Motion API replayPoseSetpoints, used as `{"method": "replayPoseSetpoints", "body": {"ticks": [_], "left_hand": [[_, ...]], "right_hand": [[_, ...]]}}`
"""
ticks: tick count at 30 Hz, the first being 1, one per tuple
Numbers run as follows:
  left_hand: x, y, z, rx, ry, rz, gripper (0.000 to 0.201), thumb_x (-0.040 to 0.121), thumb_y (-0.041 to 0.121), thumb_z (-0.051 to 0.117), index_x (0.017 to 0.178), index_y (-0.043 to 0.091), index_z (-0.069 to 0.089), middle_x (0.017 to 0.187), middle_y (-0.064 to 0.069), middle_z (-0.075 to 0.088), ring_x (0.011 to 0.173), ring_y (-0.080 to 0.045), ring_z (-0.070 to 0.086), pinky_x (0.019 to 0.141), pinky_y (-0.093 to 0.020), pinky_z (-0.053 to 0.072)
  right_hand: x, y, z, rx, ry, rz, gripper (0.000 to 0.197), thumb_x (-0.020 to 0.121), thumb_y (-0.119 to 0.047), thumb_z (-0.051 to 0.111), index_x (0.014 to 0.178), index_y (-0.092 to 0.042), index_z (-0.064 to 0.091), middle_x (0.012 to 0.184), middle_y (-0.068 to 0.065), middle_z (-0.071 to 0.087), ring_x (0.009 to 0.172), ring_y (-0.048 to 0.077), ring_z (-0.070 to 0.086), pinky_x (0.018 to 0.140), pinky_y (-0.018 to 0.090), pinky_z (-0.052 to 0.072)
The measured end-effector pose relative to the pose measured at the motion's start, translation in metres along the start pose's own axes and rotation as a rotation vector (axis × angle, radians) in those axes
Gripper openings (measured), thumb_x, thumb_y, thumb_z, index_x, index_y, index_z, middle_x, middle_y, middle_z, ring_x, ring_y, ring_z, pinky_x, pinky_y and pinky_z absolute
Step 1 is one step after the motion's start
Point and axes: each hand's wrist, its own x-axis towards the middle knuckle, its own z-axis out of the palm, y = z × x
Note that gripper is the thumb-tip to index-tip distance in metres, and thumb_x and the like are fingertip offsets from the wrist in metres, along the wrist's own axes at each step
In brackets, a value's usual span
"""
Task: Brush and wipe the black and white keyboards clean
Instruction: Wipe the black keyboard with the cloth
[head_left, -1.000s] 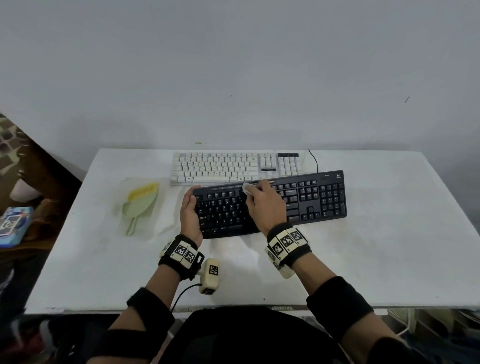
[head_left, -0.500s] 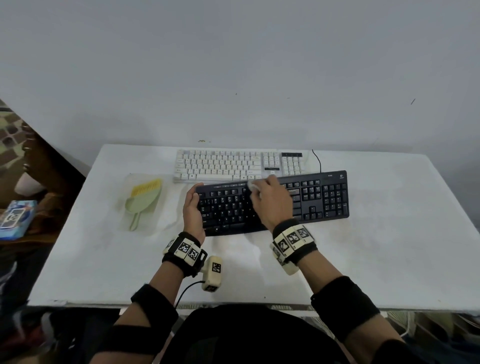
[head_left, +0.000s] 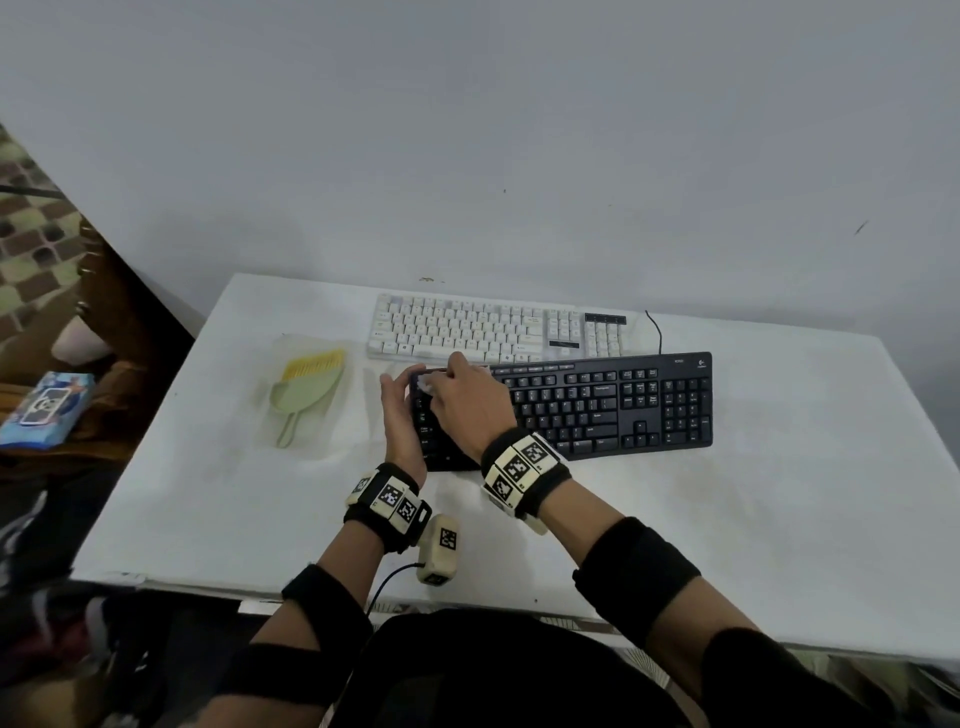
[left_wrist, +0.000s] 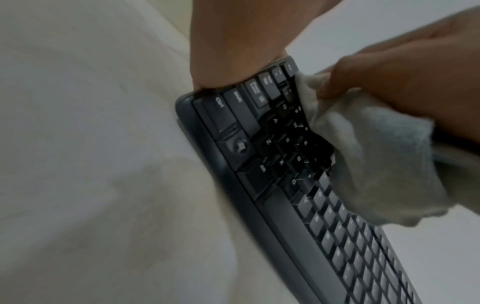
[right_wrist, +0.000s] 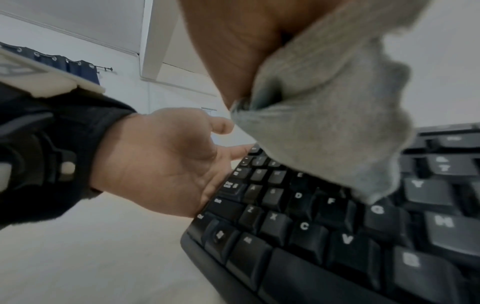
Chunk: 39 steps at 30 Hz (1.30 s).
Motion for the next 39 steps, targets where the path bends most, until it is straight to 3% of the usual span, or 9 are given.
{"method": "replayPoseSetpoints", "body": {"ticks": [4,8,11,14,18,20,26,33,39], "left_hand": [[0.003,-0.003,0.0,0.016,0.009,-0.002,0.052,0.107,0.061,0.029,0.11,0.027,0.068,0.099,-0.003,0.076,0.092,-0.023,0.072,0.084,-0.04,0.056],[0.005,-0.007,-0.002,-0.014,-0.005,0.02,0.052,0.107,0.06,0.031,0.114,0.024,0.067,0.114,-0.008,0.075,0.11,-0.029,0.07,0.095,-0.044,0.055],[0.007,-0.009,-0.003,-0.021,0.001,0.022,0.052,0.106,0.06,0.033,0.117,0.021,0.067,0.118,-0.012,0.073,0.116,-0.033,0.068,0.101,-0.048,0.052],[0.01,-0.012,-0.006,-0.005,0.024,0.018,0.05,0.104,0.063,0.037,0.115,0.026,0.069,0.121,-0.015,0.072,0.117,-0.037,0.067,0.103,-0.053,0.05],[0.014,-0.014,-0.006,0.053,0.041,0.032,0.046,0.1,0.062,0.046,0.115,0.027,0.072,0.113,-0.015,0.074,0.107,-0.036,0.069,0.097,-0.052,0.053],[0.017,-0.017,-0.006,0.086,0.067,0.07,0.043,0.098,0.055,0.052,0.119,0.024,0.071,0.121,-0.019,0.071,0.114,-0.039,0.067,0.1,-0.056,0.052],[0.023,-0.013,0.0,0.153,0.075,0.218,0.028,0.108,0.015,0.039,0.115,0.019,0.066,0.124,-0.012,0.067,0.107,-0.019,0.066,0.101,-0.048,0.051],[0.047,-0.014,-0.002,0.214,0.014,0.169,0.027,0.092,0.039,0.052,0.107,0.029,0.072,0.128,-0.018,0.067,0.123,-0.043,0.06,0.106,-0.068,0.044],[0.041,-0.01,0.007,0.182,0.085,0.249,0.031,0.1,0.023,0.044,0.106,0.025,0.074,0.129,-0.011,0.068,0.125,-0.03,0.061,0.108,-0.054,0.048]], "right_hand": [[-0.006,0.011,-0.006,0.037,0.025,0.071,0.024,0.097,-0.022,0.057,0.113,-0.008,0.068,0.11,0.012,0.058,0.082,0.032,0.063,0.06,0.037,0.048],[-0.004,0.001,-0.005,0.078,0.047,-0.033,0.023,0.099,-0.023,0.057,0.116,-0.015,0.07,0.102,0.008,0.055,0.071,0.027,0.06,0.055,0.032,0.043],[-0.002,-0.007,0.003,0.054,0.016,-0.069,0.023,0.1,-0.023,0.056,0.119,-0.019,0.069,0.104,0.008,0.055,0.077,0.027,0.06,0.057,0.032,0.041],[-0.007,-0.003,0.003,0.041,-0.01,0.001,0.025,0.099,-0.021,0.056,0.121,-0.016,0.067,0.106,0.01,0.055,0.081,0.032,0.061,0.057,0.036,0.043],[-0.009,0.005,-0.007,0.013,0.015,0.102,0.022,0.097,-0.021,0.056,0.106,-0.004,0.067,0.107,0.013,0.057,0.077,0.033,0.064,0.057,0.037,0.046],[-0.008,0.008,-0.009,0.015,0.036,0.097,0.022,0.097,-0.022,0.056,0.105,-0.004,0.067,0.106,0.012,0.058,0.074,0.032,0.063,0.057,0.038,0.049],[-0.005,0.014,-0.01,0.024,0.058,0.072,0.021,0.099,-0.02,0.056,0.112,-0.009,0.067,0.103,0.011,0.055,0.071,0.03,0.06,0.057,0.04,0.054],[0.005,0.026,-0.02,-0.019,0.036,0.117,0.025,0.103,-0.025,0.051,0.114,-0.012,0.069,0.105,0.009,0.053,0.071,0.024,0.055,0.062,0.035,0.051],[-0.016,0.045,-0.014,-0.05,0.021,0.248,0.023,0.099,-0.023,0.054,0.104,-0.005,0.068,0.109,0.012,0.058,0.08,0.03,0.063,0.069,0.042,0.056]]}}
